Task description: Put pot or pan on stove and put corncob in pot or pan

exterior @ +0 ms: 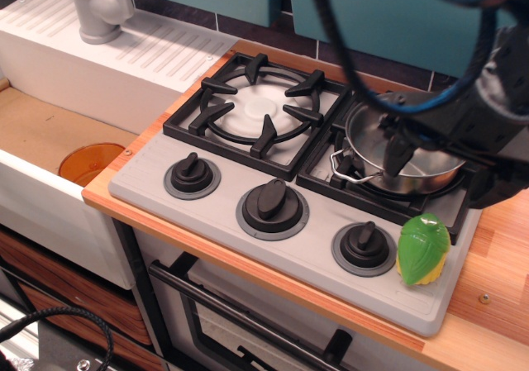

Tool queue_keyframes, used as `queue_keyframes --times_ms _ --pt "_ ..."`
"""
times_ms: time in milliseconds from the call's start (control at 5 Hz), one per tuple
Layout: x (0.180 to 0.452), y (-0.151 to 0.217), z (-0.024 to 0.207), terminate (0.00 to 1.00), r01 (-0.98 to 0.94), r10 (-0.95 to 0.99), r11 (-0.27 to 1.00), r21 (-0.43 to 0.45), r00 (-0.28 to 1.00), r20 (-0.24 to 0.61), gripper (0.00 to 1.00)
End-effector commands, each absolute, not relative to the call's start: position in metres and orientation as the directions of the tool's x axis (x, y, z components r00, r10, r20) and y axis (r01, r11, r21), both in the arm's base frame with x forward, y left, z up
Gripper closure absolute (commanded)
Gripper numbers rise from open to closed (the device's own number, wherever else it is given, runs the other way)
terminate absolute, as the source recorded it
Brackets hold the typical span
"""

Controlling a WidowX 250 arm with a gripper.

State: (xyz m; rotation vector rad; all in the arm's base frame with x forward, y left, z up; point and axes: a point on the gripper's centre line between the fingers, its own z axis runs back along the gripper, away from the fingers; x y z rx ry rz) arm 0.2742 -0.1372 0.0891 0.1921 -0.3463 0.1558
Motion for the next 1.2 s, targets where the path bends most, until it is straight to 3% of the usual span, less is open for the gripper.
queue_keyframes --times_ms 0,1000 --pt "0.271 -0.146 0.085 0.00 -0.201 0.132 0.973 0.109 0.883 0.450 0.00" --pt "0.271 -0.148 0.038 0.00 -0.205 0.119 0.974 0.099 0.829 0.546 0.00"
